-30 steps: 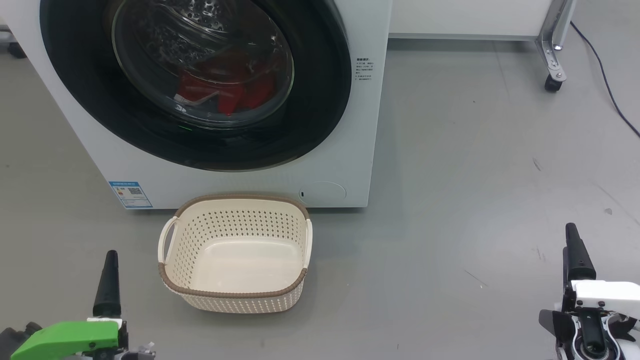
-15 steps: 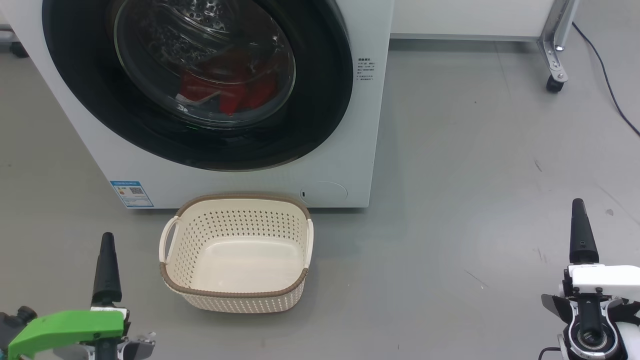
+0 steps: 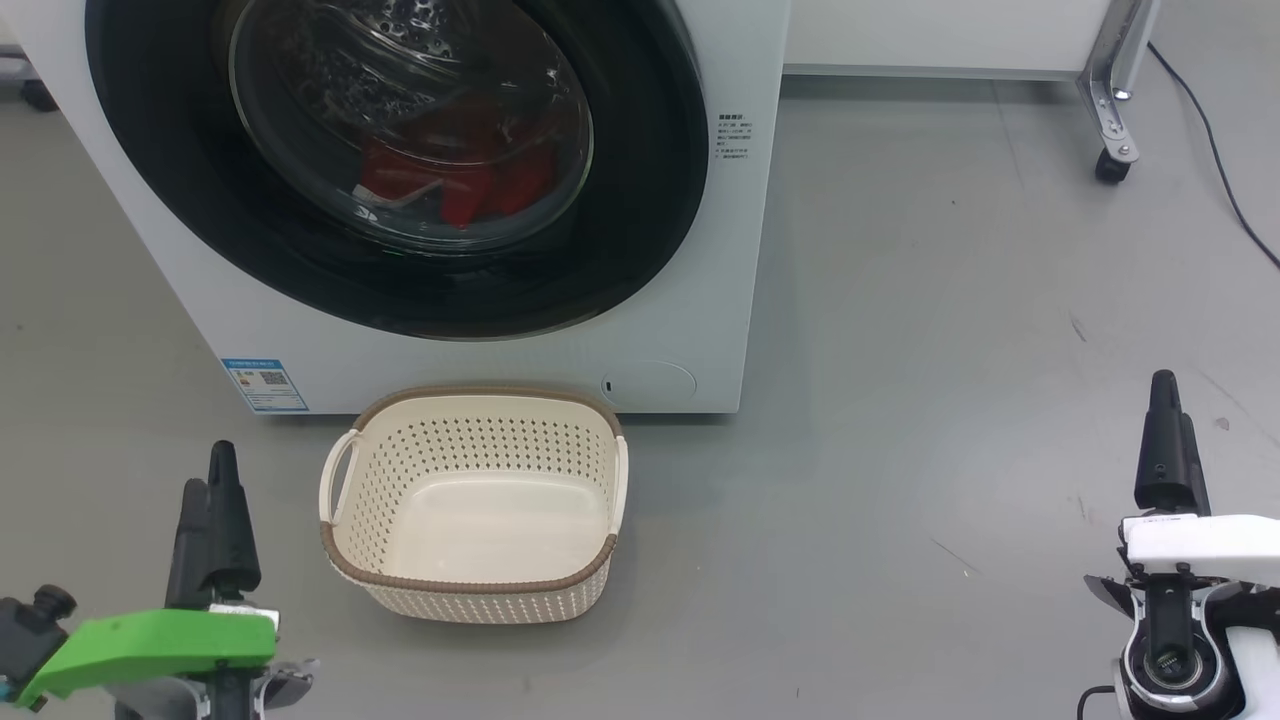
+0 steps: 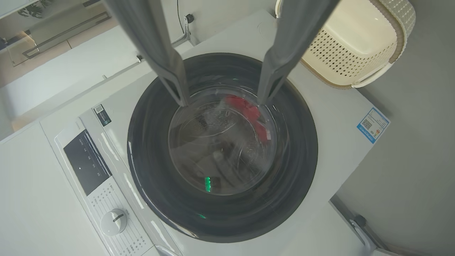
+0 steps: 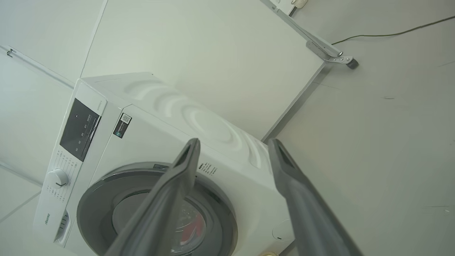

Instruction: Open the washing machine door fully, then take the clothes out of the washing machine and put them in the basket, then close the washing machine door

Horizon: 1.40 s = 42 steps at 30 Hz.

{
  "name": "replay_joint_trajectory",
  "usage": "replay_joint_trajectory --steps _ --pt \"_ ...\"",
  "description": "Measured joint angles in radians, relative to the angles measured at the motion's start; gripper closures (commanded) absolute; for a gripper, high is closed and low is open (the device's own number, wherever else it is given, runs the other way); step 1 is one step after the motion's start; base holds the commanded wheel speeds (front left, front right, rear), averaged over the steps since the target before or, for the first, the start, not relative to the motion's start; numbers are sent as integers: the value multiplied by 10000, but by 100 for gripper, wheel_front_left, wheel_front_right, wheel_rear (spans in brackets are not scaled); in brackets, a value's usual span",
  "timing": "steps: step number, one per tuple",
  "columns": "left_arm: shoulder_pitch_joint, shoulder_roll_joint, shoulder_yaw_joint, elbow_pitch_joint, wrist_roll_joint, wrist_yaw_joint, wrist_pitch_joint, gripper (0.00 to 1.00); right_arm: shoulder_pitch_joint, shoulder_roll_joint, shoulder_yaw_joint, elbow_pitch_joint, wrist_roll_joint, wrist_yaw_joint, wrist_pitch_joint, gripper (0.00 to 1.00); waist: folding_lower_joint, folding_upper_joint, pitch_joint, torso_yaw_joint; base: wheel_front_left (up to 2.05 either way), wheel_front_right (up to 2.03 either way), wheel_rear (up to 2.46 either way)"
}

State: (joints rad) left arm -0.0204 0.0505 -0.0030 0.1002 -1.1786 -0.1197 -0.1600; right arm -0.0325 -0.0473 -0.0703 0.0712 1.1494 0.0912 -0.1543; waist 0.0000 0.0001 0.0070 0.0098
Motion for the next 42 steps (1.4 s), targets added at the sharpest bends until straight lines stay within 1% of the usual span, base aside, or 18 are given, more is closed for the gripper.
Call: replay_joint_trajectory --steps 5,6,8,15,18,20,22,27,29,32,35,37,40,42 --pt "1 -8 -58 -59 1020 -2 -102 0 0 13 165 -144 -978 -81 -107 0 0 0 26 10 0 0 0" --pt "1 -8 -86 -63 1210 -2 -115 0 0 15 199 -159 -1175 -142 -113 0 0 0 31 12 0 0 0" --pt "1 -12 -173 -67 1722 -2 -186 0 0 17 268 -163 -1453 -155 -201 0 0 0 43 16 0 0 0" --pt "1 -29 -453 -77 3436 -4 -395 0 3 23 608 -167 -2982 -324 -414 0 0 0 93 20 0 0 0" --pt "1 -33 -568 -67 4109 -4 -464 0 4 25 738 -150 -3298 -424 -491 0 0 0 109 13 0 0 0" --pt "1 -33 -610 -54 4500 -4 -518 0 4 27 825 -138 -3745 -431 -543 0 0 0 114 5 0 0 0" --pt "1 -35 -640 -25 4966 -4 -587 0 4 29 890 -127 -4088 -566 -577 0 0 0 116 -5 0 0 0" --pt "1 -35 -807 94 6161 4 -704 0 4 35 1085 -52 -5039 -698 -731 0 0 0 122 -24 0 0 0" --pt "2 -35 -915 144 6608 15 -717 0 4 36 1143 10 -5379 -828 -805 0 0 0 128 -30 0 0 0" --pt "2 -42 -1009 205 7273 52 -853 0 4 29 1281 90 -5958 -936 -888 0 0 0 141 -33 0 0 0" --pt "2 -44 -1060 272 7781 105 -899 0 4 -19 1429 186 -6554 -1039 -926 0 0 0 151 -31 0 0 0" --pt "2 -44 -1151 385 7988 155 -922 0 4 -46 1475 282 -6707 -1055 -976 0 0 0 153 -30 0 0 0" --pt "3 -52 -1281 600 8170 186 -920 0 4 -100 1536 437 -6853 -1208 -976 0 0 0 153 -29 0 0 0" --pt "3 -54 -1290 713 8307 240 -922 0 4 -132 1572 566 -7001 -1237 -978 0 0 0 153 -29 0 0 0"
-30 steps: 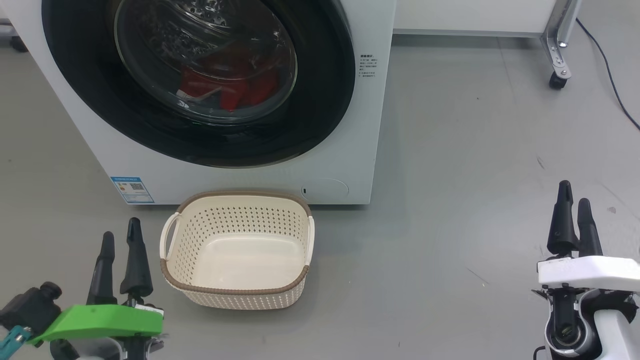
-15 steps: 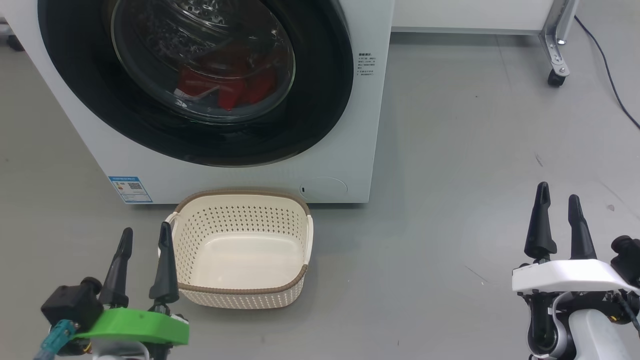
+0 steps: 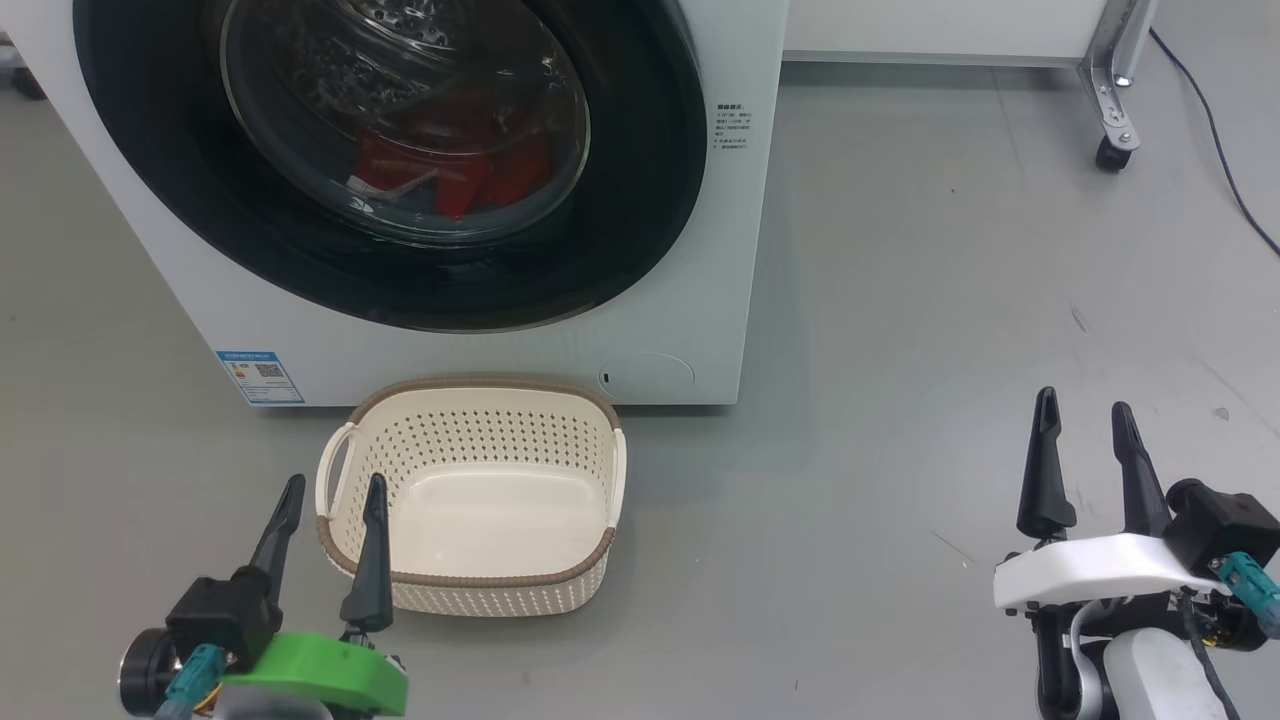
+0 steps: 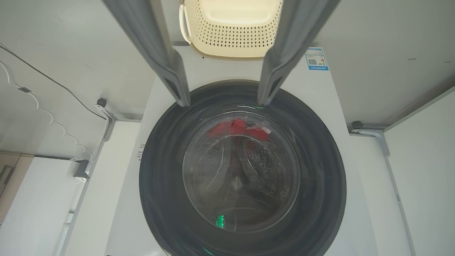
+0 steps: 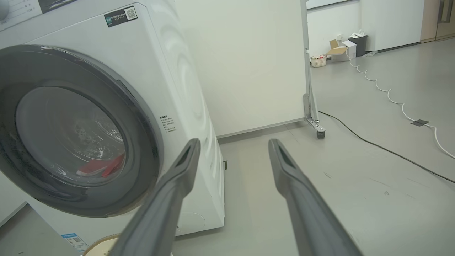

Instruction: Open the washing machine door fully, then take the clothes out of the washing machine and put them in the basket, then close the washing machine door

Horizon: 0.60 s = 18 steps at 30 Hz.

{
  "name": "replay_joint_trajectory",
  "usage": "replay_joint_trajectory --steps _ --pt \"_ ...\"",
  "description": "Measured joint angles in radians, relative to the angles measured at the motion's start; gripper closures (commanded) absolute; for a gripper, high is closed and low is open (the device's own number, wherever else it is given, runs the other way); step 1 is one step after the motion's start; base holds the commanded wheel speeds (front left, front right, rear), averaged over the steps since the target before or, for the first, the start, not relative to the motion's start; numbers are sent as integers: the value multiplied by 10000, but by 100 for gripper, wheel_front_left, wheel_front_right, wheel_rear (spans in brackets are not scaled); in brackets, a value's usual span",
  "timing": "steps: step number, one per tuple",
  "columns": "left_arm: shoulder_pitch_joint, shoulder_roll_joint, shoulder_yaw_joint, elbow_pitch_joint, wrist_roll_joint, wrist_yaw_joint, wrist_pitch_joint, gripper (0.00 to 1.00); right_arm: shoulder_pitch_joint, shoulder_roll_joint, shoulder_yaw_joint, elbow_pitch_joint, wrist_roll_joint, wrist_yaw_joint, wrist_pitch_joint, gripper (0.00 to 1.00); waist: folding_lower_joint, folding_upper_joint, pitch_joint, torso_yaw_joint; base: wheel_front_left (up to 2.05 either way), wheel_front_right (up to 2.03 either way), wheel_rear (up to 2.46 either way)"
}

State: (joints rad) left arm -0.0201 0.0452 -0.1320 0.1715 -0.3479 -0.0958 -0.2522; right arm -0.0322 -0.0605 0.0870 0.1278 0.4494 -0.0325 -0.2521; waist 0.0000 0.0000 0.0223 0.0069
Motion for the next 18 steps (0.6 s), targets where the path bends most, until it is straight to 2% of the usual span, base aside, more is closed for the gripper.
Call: replay_joint_trajectory --steps 8,18 --pt "5 -2 -128 564 374 276 2 0 -1 -86 334 476 -357 -136 50 0 0 0 8 -6 0 0 0" --pt "-3 -2 -130 750 430 380 2 0 -4 -94 462 842 -418 -219 151 0 0 0 15 0 0 0 0"
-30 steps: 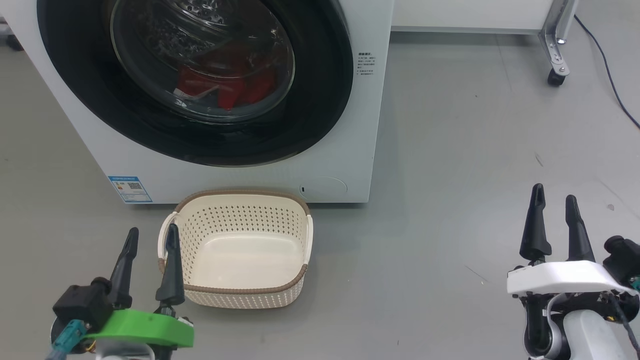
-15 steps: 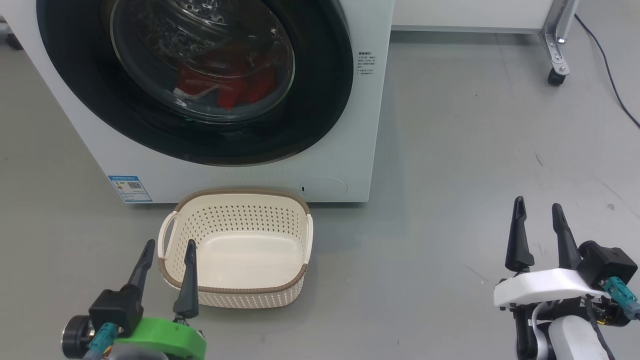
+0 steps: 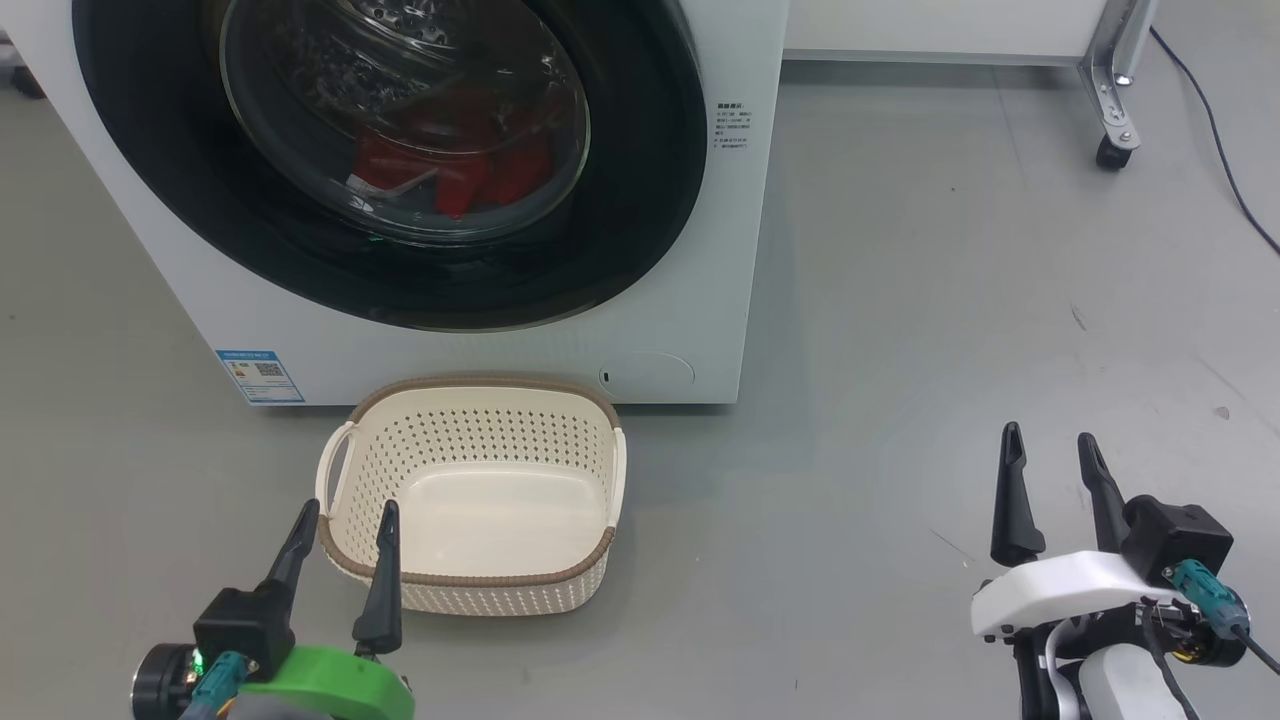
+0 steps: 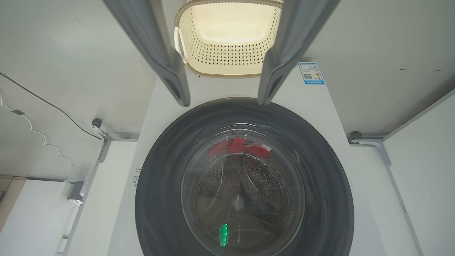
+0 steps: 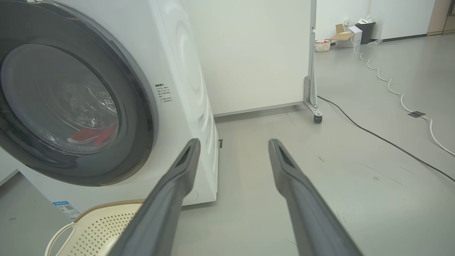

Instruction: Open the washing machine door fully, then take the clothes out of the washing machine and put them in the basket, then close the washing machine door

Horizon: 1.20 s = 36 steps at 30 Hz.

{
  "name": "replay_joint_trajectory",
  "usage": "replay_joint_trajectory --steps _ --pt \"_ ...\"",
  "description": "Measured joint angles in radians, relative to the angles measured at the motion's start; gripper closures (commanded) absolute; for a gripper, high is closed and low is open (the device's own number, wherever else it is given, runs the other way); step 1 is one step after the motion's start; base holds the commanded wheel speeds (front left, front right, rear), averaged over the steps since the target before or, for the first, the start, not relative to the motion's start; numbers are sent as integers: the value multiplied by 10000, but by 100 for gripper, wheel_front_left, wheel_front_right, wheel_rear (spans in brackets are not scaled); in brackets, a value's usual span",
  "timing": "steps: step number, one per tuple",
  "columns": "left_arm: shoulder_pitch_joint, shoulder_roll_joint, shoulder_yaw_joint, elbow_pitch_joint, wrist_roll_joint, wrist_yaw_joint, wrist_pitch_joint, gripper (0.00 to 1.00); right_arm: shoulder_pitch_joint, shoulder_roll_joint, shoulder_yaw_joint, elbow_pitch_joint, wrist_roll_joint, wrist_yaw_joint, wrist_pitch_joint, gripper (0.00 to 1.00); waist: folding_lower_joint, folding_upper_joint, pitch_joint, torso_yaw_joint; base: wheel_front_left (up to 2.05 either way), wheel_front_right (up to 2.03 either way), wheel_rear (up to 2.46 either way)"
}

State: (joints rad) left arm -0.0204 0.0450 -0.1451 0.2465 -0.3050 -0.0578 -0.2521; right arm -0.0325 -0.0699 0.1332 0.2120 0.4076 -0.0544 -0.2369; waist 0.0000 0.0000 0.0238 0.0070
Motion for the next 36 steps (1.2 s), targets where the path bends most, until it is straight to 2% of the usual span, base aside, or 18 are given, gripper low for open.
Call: replay_joint_trajectory --steps 36 --pt "-229 -8 15 345 -119 104 0 0 -266 -4 301 527 -242 84 25 0 0 0 -98 -35 0 0 0"
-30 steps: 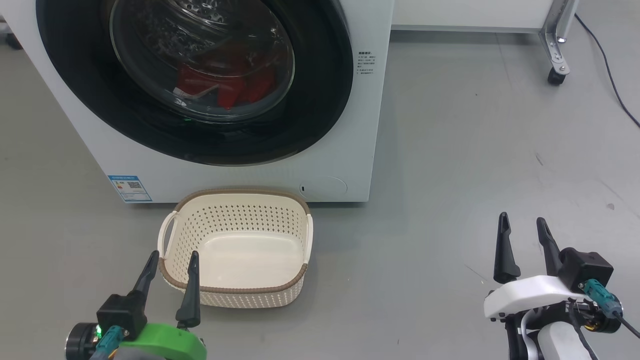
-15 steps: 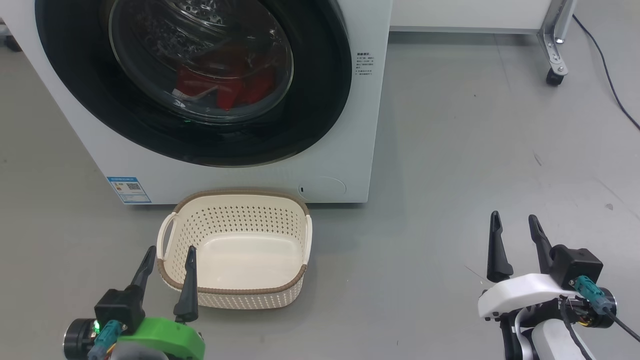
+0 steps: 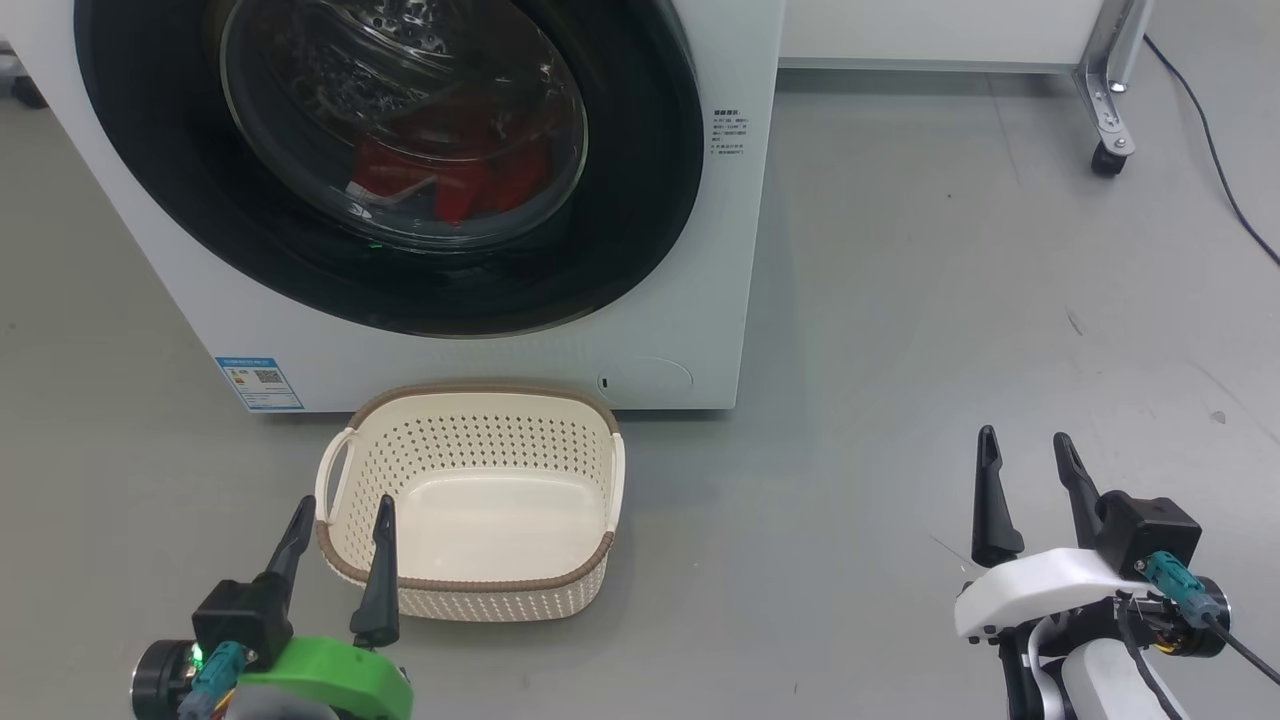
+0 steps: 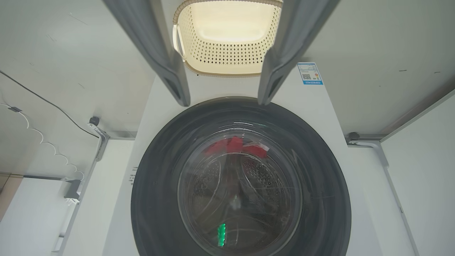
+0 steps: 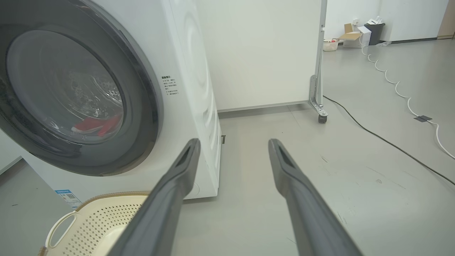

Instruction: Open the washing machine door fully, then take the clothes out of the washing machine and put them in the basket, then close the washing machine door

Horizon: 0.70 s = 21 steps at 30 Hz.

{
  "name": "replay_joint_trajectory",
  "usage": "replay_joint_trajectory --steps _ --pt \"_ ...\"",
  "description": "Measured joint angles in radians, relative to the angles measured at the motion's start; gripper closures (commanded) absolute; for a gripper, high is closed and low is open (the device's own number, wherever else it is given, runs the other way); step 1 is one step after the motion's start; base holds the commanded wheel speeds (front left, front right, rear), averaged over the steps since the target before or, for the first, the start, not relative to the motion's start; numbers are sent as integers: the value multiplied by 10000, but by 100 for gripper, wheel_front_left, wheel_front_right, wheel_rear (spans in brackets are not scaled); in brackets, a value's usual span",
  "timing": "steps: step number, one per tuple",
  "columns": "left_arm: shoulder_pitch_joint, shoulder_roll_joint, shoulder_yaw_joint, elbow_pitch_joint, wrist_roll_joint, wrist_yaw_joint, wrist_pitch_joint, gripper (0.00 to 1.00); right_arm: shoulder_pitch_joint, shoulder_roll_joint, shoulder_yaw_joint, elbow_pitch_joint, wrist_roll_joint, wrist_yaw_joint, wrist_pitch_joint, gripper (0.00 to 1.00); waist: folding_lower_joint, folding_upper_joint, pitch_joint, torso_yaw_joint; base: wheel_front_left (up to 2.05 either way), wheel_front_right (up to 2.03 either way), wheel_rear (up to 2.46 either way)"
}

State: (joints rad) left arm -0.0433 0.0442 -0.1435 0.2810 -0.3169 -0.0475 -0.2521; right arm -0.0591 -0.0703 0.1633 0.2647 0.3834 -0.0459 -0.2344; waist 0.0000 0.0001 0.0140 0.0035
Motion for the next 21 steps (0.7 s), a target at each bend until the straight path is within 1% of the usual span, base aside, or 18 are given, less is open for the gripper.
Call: replay_joint_trajectory --steps 10,11,12,18,21 --pt "-2 -6 -173 13 -13 0 0 0 -32 -12 -13 -13 -81 -4 -4 0 0 0 116 124 0 0 0" --pt "-4 -6 -173 13 -12 0 0 0 -52 -10 -12 -31 -79 -4 -13 61 0 0 145 140 0 0 0" --pt "-9 -6 -174 13 -12 0 0 0 -81 -8 -17 -48 -75 -4 -15 100 0 0 173 156 0 0 0" --pt "-64 -8 -167 12 -8 0 0 0 -205 46 -71 -192 182 100 -48 100 0 0 350 242 0 0 0" --pt "-171 -8 -180 10 -6 -2 0 0 -337 84 -288 -288 602 186 -58 100 0 0 456 285 0 0 0"
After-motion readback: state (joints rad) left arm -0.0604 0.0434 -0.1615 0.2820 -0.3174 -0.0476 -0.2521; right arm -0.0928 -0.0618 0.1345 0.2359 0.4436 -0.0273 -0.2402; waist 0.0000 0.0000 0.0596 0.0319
